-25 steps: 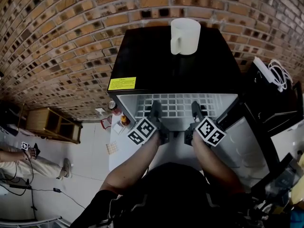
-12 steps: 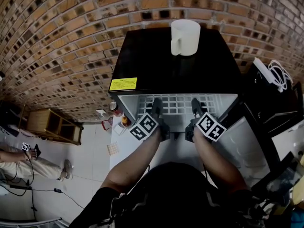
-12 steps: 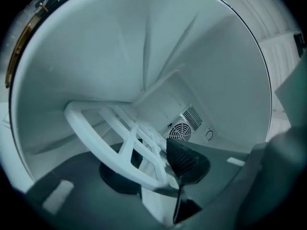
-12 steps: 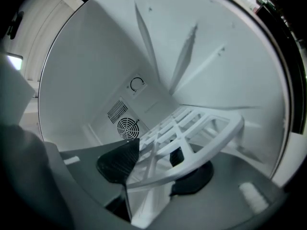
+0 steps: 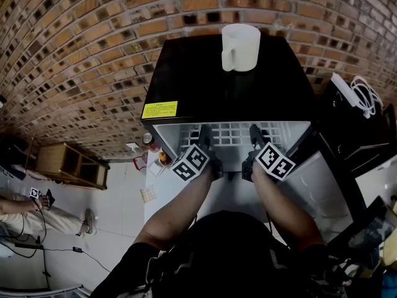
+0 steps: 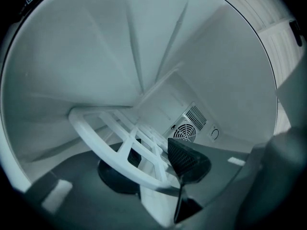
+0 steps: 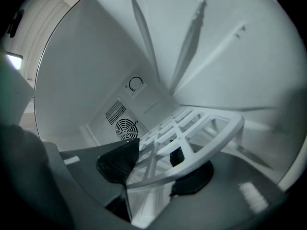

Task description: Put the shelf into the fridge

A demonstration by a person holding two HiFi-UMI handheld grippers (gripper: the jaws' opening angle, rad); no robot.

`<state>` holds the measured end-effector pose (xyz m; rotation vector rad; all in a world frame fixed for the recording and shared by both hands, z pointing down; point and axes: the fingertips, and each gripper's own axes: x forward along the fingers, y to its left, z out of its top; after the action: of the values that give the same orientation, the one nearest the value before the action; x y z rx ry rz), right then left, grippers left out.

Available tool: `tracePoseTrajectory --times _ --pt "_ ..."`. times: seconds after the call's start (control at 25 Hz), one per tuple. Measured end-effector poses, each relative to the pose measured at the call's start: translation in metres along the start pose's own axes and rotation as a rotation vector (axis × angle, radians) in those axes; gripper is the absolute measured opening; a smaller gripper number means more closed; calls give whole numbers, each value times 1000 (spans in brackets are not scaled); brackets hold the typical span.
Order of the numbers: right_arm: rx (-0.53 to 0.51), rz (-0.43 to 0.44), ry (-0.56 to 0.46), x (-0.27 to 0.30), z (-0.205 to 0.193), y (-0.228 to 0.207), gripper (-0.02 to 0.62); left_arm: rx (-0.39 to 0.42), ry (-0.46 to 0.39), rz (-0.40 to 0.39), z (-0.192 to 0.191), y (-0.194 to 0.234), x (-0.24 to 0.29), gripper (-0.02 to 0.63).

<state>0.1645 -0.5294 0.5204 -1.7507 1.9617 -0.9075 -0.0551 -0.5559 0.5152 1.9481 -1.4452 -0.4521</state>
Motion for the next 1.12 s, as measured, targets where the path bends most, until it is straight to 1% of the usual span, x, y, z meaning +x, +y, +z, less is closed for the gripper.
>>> tracePoseTrajectory --times 0.08,0.2,0.44,0.48,0.6,0.72,0.92,1.04,1.12 --pt "10 -3 13 3 -1 0 193 -2 2 5 0 1 2 152" --pt "9 -8 16 3 -1 -1 196 -24 17 -19 -5 0 5 153" --pt "13 -2 15 4 0 -1 197 -27 28 -34 -4 0 6 155" --pt "14 0 18 4 -1 -1 198 -23 32 -30 -4 0 5 155" --pt "14 1 21 0 -2 0 198 25 39 2 -3 3 -2 179" --pt "20 12 21 -8 -4 4 198 28 60 -33 -6 -5 -8 178" --pt "88 28 34 -26 -14 9 195 44 89 -43 -11 -9 -26 181" --pt "104 33 44 -40 -18 12 193 42 108 -78 -13 -13 -36 181" --pt "115 25 45 -50 -20 13 188 57 125 -97 -15 -15 -45 180"
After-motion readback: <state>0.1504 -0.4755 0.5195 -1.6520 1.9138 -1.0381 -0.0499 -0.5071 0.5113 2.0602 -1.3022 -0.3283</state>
